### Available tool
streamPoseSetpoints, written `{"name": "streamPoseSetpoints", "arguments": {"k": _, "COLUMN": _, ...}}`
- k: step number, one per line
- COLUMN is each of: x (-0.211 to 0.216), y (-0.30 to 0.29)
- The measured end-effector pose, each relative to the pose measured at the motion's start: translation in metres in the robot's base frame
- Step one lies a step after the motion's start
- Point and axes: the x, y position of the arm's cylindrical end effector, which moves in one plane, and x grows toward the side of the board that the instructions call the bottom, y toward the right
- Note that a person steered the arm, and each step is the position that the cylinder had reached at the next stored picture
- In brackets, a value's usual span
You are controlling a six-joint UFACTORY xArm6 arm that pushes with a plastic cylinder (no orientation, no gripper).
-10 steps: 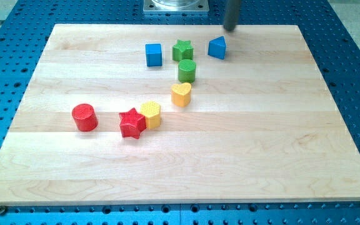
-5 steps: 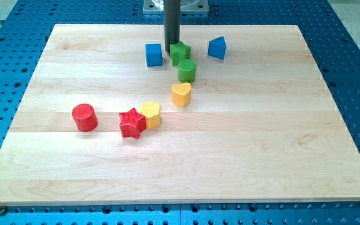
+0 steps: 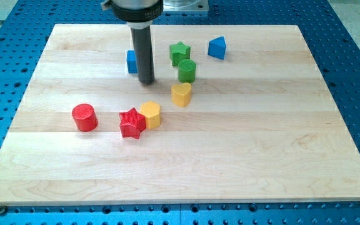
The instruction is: Place blue blocks and green star in a horizontal line
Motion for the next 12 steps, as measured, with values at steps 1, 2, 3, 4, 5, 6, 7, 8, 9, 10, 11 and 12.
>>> {"name": "streamPoseSetpoints", "arguments": {"k": 1, "x": -0.023, "y": -0.003}}
{"name": "streamPoseSetpoints", "arguments": {"k": 2, "x": 0.004, "y": -0.004}}
{"name": "streamPoseSetpoints", "arguments": {"k": 3, "x": 0.008, "y": -0.041}}
{"name": "streamPoseSetpoints", "arguments": {"k": 4, "x": 0.008, "y": -0.046}}
{"name": "streamPoseSetpoints", "arguments": {"k": 5, "x": 0.008, "y": -0.046}}
{"name": "streamPoseSetpoints", "arguments": {"k": 6, "x": 0.009, "y": -0.028}}
{"name": "streamPoseSetpoints", "arguments": {"k": 7, "x": 0.008, "y": -0.021}}
{"name": "streamPoseSetpoints", "arguments": {"k": 8, "x": -0.007, "y": -0.032}}
{"name": "streamPoseSetpoints", "arguments": {"k": 9, "x": -0.009, "y": -0.06}}
{"name": "streamPoseSetpoints", "arguments": {"k": 10, "x": -0.016, "y": -0.069}}
{"name": "streamPoseSetpoints", "arguments": {"k": 11, "x": -0.044, "y": -0.04}}
{"name": "streamPoseSetpoints", "arguments": {"k": 12, "x": -0.033, "y": -0.051}}
